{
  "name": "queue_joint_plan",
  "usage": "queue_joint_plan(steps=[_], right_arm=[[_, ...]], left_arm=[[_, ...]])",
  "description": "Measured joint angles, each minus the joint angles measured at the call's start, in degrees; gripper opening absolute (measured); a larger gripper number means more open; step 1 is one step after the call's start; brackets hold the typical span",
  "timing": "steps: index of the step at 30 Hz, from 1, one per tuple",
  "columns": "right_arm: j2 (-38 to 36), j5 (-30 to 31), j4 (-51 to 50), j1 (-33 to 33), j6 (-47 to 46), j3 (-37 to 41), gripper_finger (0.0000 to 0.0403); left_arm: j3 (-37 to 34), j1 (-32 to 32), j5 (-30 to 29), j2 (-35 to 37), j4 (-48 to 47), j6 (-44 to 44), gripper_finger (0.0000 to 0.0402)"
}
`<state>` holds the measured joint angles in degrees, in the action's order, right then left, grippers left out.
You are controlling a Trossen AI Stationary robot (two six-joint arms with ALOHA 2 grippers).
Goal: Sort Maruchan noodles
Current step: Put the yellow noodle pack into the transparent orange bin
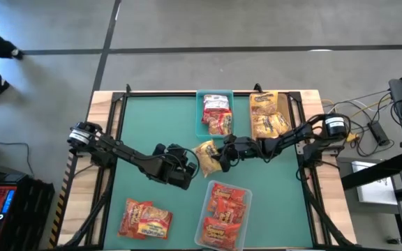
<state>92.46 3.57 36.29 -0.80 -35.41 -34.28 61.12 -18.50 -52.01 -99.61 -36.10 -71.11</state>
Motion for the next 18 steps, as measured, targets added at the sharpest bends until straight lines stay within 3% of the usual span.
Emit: queue_joint_plan(steps=[11, 18], right_arm=[[4.05, -0.59, 3.44, 0.02, -0.47, -0.41, 0.0160], [4.04, -0.57, 3.42, 0.02, 0.49, -0.93, 0.0106]], left_arm=[[-0.04, 0.06, 0.53, -2.00, 0.33, -0.20, 0.0075], [-0.09, 0.44, 0.50, -2.56, 0.33, -0.57, 0.0075]])
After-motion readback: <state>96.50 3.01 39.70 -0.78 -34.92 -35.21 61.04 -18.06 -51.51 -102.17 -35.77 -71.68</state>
